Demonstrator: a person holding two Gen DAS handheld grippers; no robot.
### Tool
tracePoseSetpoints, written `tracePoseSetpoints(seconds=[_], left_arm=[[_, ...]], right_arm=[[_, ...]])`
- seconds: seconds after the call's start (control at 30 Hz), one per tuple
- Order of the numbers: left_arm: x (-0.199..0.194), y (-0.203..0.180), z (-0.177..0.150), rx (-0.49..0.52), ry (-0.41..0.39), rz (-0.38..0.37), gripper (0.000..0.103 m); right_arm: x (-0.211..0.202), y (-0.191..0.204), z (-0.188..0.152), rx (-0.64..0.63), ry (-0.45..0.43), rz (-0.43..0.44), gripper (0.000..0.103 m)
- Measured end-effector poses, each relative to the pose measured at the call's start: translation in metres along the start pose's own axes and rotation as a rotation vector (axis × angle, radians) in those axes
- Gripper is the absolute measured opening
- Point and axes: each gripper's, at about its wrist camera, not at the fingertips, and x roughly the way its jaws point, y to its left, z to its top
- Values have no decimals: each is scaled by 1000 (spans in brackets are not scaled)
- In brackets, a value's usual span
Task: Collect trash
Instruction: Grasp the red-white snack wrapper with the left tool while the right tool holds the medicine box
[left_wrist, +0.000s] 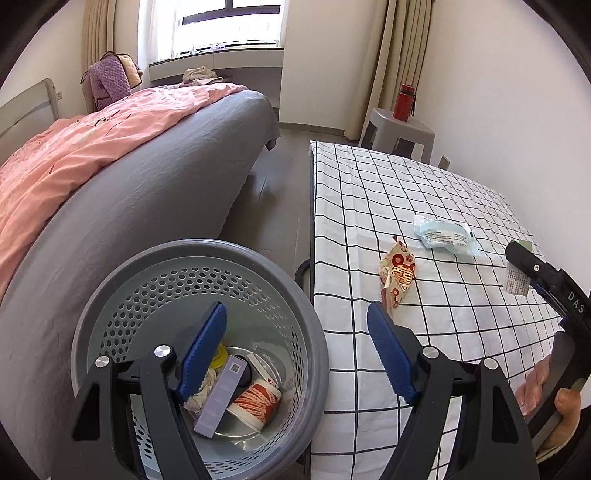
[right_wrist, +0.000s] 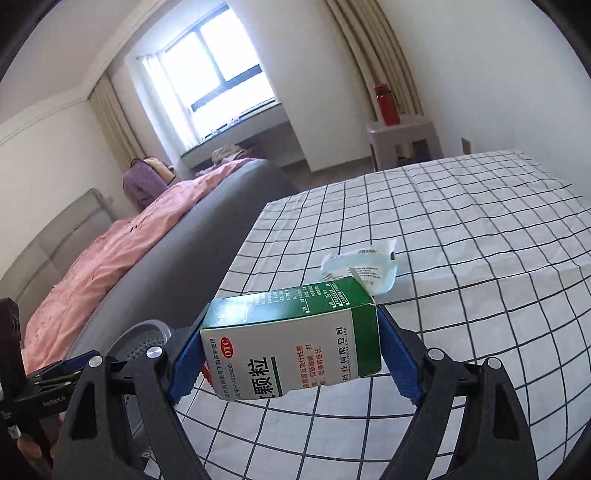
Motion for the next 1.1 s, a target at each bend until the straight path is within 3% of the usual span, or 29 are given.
tracePoseSetpoints(seconds=[0.3,0.37,0.47,0.53,0.63,0.73,0.93,1.1], left_arm=[[-6,-28,0,79,-6,-11,75],[-3,-37,2,98,6,-19,75],[5,-54,6,122,29,-42,75],[11,-65,10,137,43,-55,75],[25,-81,19,149,69,-83,75],[45,-97,27,167,99,-96,75],[101,-114,32,180,213,-67,75],[129,-118,31,184,247,-11,75]], right_arm=[[-17,-2,1,-76,-41,-29,81],[-20,-11,1,-26,-38,-11,81],[-21,-6,-2,-94,-26,-20,81],[-21,-19,3,-15,-19,10,81],[-22,-23,2,-42,-9,-17,81],[-19,-31,2,-1,29,11,81],[-10,-38,-2,3,114,-5,81],[-9,-37,-3,-6,152,-9,81]])
